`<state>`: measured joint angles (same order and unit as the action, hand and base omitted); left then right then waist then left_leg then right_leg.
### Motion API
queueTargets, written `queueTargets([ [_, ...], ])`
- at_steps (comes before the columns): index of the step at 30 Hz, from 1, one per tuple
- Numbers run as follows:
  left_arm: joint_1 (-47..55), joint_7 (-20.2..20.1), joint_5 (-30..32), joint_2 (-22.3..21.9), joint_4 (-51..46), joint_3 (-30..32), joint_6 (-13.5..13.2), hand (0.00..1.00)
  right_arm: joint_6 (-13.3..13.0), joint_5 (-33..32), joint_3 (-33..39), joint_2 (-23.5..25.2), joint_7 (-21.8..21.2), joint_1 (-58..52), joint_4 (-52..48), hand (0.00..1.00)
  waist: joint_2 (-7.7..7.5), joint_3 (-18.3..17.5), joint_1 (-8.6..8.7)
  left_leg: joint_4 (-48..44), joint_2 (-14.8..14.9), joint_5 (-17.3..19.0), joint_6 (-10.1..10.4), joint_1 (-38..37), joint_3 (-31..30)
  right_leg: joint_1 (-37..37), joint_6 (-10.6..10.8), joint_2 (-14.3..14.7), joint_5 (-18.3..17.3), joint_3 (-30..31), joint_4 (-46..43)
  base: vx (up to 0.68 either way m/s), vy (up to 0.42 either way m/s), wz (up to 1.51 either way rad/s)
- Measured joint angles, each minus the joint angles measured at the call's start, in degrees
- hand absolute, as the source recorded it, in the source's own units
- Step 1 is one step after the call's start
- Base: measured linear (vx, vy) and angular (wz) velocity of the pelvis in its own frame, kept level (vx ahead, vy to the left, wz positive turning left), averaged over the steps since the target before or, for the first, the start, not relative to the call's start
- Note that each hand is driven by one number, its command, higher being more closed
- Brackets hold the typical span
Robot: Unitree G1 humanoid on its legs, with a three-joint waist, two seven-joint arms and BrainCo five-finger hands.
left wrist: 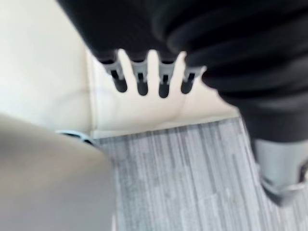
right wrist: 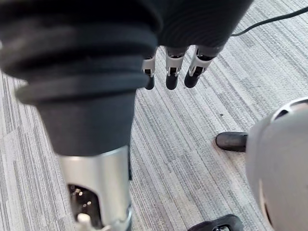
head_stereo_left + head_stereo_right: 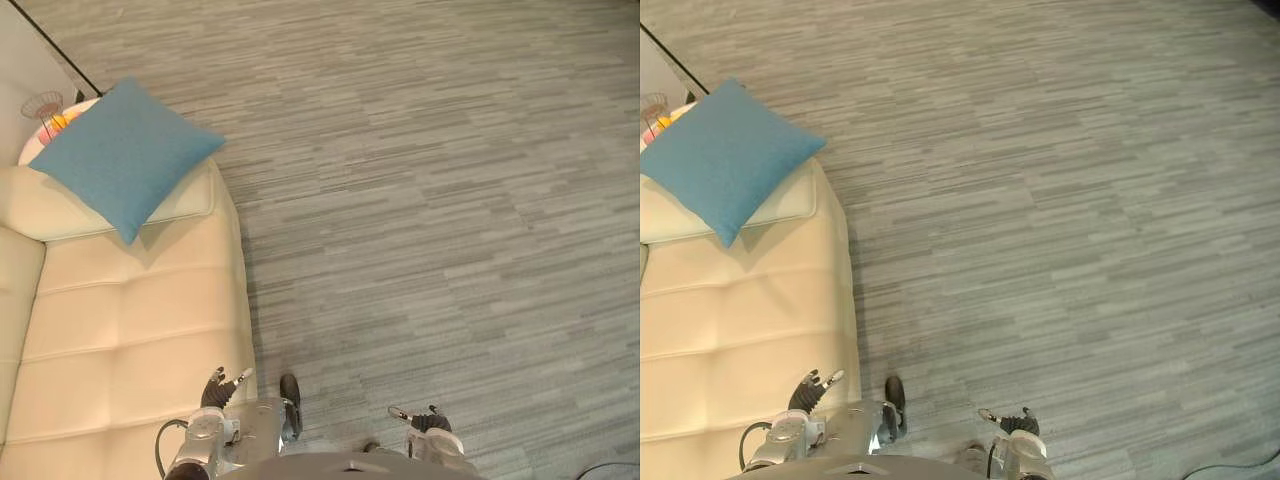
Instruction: Pick up cushions and gather them together orderly.
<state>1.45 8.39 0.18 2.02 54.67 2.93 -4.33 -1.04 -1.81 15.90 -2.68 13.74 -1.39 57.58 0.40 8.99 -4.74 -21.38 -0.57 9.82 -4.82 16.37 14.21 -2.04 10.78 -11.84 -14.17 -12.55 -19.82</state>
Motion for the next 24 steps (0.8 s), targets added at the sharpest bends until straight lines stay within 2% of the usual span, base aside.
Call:
queueTargets([
  [1, 0.00, -0.01, 0.06, 0.41, 0.34, -0.47, 0.31, 0.00, 0.05, 0.01, -0.03, 0.15, -0.21, -0.11, 0.20, 0.00, -0.46, -0.05, 0.30, -2.33, -0.54, 2.82, -0.80, -1.98, -0.13, 6.59, 2.29, -1.83, 0.80, 3.60, -18.85, 0.45, 0.157, 0.19],
  [2, 0.03, -0.01, 0.07, 1.10, 0.43, -1.00, 0.67, 0.00, -0.03, -0.02, 0.03, 0.32, -0.57, -0.08, -0.28, 0.00, -1.29, 0.08, 0.96, -2.35, -1.43, 4.02, -0.95, -4.32, -0.65, 10.61, 4.04, -2.44, 2.19, 5.43, -30.52, 0.66, 0.182, 0.40],
  [3, 0.24, 0.00, 0.11, 2.01, 0.61, -2.01, 1.40, 0.00, -0.25, 0.00, -0.02, 0.36, -0.70, 0.23, -0.53, 0.00, -1.77, 0.54, 1.92, -1.10, -2.71, 5.08, -1.30, -8.22, -2.08, 13.61, 1.77, -2.99, 1.64, 4.77, -40.72, 0.50, 0.077, 0.45],
  [4, 0.50, 0.00, 0.14, 2.19, 0.63, -2.24, 1.61, 0.00, -0.35, -0.03, 0.02, 0.25, -0.71, 0.24, -0.52, 0.00, -1.62, 0.69, 2.23, 0.19, -3.11, 5.43, -1.43, -10.44, -2.84, 14.62, -0.20, -2.80, 0.76, 3.82, -43.26, 0.58, 0.041, 0.44],
  [5, 0.52, 0.15, 0.11, 2.09, 0.43, -2.28, 1.83, 0.00, -0.41, -0.04, -0.01, 0.01, -0.76, 0.39, -0.72, 0.00, -1.65, 0.85, 2.27, 3.86, -3.29, 5.58, -1.55, -15.64, -3.97, 17.03, -3.55, -1.69, -0.86, 1.20, -43.06, 0.63, -0.004, 0.43],
  [6, 0.64, 0.16, 0.08, 2.04, 0.58, -2.59, 1.85, 0.00, -0.49, -0.04, -0.06, -0.11, -0.77, 0.84, -1.59, 0.00, -0.93, 1.34, 2.78, 7.09, -2.85, 5.52, -1.46, -19.68, -5.43, 18.97, -5.88, -0.28, -2.93, -1.66, -36.71, 0.62, -0.025, 0.53],
  [9, 0.19, 0.14, 0.06, 1.33, 0.52, -3.05, 1.85, 0.00, -0.61, -0.04, 0.00, -0.29, -0.83, 1.21, -2.91, 0.00, -0.27, 1.79, 3.71, 10.31, -1.65, 5.52, -1.46, -23.38, -8.26, 24.03, -6.99, 2.41, -1.98, -1.46, -18.84, 0.41, -0.076, 0.60],
  [10, -0.32, 0.14, 0.07, 0.80, 0.54, -3.17, 1.85, 0.00, -0.56, -0.05, 0.09, -0.62, -0.81, 1.90, -3.14, 0.00, 0.40, 2.39, 4.56, 11.70, -0.38, 5.91, -0.75, -24.88, -10.24, 25.38, -5.89, 3.89, 4.24, 0.54, -3.68, 0.35, -0.115, 0.66],
  [11, -0.48, 0.14, 0.10, 0.67, 0.56, -3.16, 1.85, 0.00, -0.47, -0.03, 0.11, -0.71, -0.80, 2.04, -3.09, 0.00, 0.35, 2.68, 4.69, 12.14, -0.12, 6.10, -0.40, -25.64, -10.83, 25.29, -5.50, 4.07, 6.88, 1.42, 1.83, 0.64, -0.249, 0.88],
  [12, -0.59, 0.16, 0.13, 0.66, 0.75, -3.03, 1.82, 0.00, -0.38, -0.05, 0.24, -0.61, -0.81, 2.09, -3.02, 0.00, -0.87, 3.54, 4.66, 12.62, -0.05, 7.22, 1.44, -27.95, -12.04, 25.86, -3.60, 3.32, 12.21, 4.43, 11.93, 0.47, -0.225, 0.60],
  [13, -0.50, 0.14, 0.14, 0.76, 0.96, -2.88, 1.80, 0.00, -0.32, -0.03, 0.24, -0.59, -0.82, 2.05, -2.93, 0.00, -1.31, 3.74, 4.72, 12.60, -0.02, 7.96, 2.19, -28.83, -12.80, 26.12, -3.44, 2.91, 12.94, 5.64, 13.28, 0.59, -0.331, 0.90],
  [14, 0.02, 0.15, 0.14, 1.29, 1.71, -2.82, 1.79, 0.00, -0.15, 0.00, 0.35, -0.68, -0.82, 1.44, -2.70, 0.00, -2.27, 3.72, 4.83, 12.56, 0.33, 10.24, 3.28, -31.02, -14.82, 25.93, -3.44, 1.88, 13.42, 8.05, 13.36, 0.54, -0.347, 0.90],
  [15, -0.27, 0.11, 0.66, 0.69, 2.63, -2.15, 1.79, 0.00, 0.17, 0.09, 1.15, -1.57, -0.94, 1.44, -2.62, 0.00, -0.98, 3.92, 5.11, 11.65, 3.07, 12.45, 4.42, -32.71, -17.06, 26.38, -2.95, 3.01, 19.00, 8.44, 7.81, 0.54, -0.356, 0.95],
  [16, -0.30, 0.09, 0.78, 0.26, 2.90, -1.84, 1.77, 0.00, 0.16, 0.09, 1.23, -1.91, -0.94, 1.38, -2.52, 0.00, -0.09, 3.81, 5.16, 10.20, 3.85, 12.65, 4.66, -32.28, -17.78, 27.04, -3.02, 3.42, 19.12, 8.28, 4.87, 0.54, -0.364, 0.82],
  [17, -0.14, 0.02, 1.30, -0.36, 3.03, -1.71, 1.66, 0.00, 0.03, 0.06, 1.83, -2.16, -0.99, 1.01, -2.55, 0.00, 0.94, 3.49, 5.28, 6.08, 5.22, 12.30, 5.03, -30.43, -18.57, 28.02, -4.02, 3.79, 18.86, 7.34, 0.87, 0.51, -0.370, 0.79],
  [18, -0.07, 0.03, 1.63, -1.10, 3.24, -1.02, 1.45, 0.00, -0.02, 0.05, 2.99, -2.61, -0.99, 0.92, -2.65, 0.00, 2.46, 3.29, 5.28, -1.32, 7.27, 10.93, 6.98, -27.05, -18.79, 27.65, -6.17, 4.20, 17.70, 5.05, -1.89, 0.61, -0.462, 0.92],
  [19, -0.22, 0.00, 1.76, -1.54, 3.23, 0.67, 1.44, 0.00, 0.00, 0.03, 3.08, -3.01, -0.95, 0.99, -2.73, 0.00, 3.34, 3.28, 5.33, -12.29, 9.16, 6.44, 7.90, -21.91, -18.38, 26.16, -7.31, 4.40, 14.40, 2.25, -4.20, 0.50, -0.390, 0.73],
  [20, -0.20, 0.00, 1.77, -1.57, 3.17, 1.25, 1.44, 0.00, 0.01, 0.03, 2.98, -3.06, -0.95, 0.83, -2.70, 0.00, 3.44, 3.35, 5.35, -16.50, 10.05, 3.30, 7.91, -19.81, -17.64, 25.16, -7.84, 4.64, 13.31, 1.57, -4.65, 0.49, -0.373, 0.58],
  [21, 0.01, 0.04, 1.39, -1.52, 2.78, 2.16, 1.45, 0.00, -0.16, 0.00, 2.08, -3.35, -0.90, -0.03, -2.71, 0.00, 3.59, 3.70, 4.63, -26.56, 13.86, -4.86, 7.40, -15.66, -13.94, 21.28, -9.29, 5.58, 11.11, 0.22, -4.09, 0.48, -0.325, 0.36],
  [22, 0.03, -0.01, 1.32, -1.47, 2.20, 1.89, 1.44, 0.00, -0.24, -0.03, 1.23, -3.61, -0.78, -0.56, -2.66, 0.00, 3.58, 3.78, 3.85, -34.29, 17.67, -2.65, 6.49, -12.10, -9.08, 17.40, -10.68, 6.42, 9.44, -1.33, -2.36, 0.57, -0.336, 0.37],
  [24, -0.10, -0.02, 1.23, -1.30, 1.48, 1.48, 1.35, 0.00, -0.22, -0.05, 0.43, -3.57, -0.77, -0.74, -2.58, 0.00, 3.49, 3.78, 3.65, -36.86, 18.76, 0.70, 6.53, -8.57, -4.64, 12.54, -10.76, 6.39, 8.88, -2.92, 1.05, 0.40, -0.190, 0.36],
])
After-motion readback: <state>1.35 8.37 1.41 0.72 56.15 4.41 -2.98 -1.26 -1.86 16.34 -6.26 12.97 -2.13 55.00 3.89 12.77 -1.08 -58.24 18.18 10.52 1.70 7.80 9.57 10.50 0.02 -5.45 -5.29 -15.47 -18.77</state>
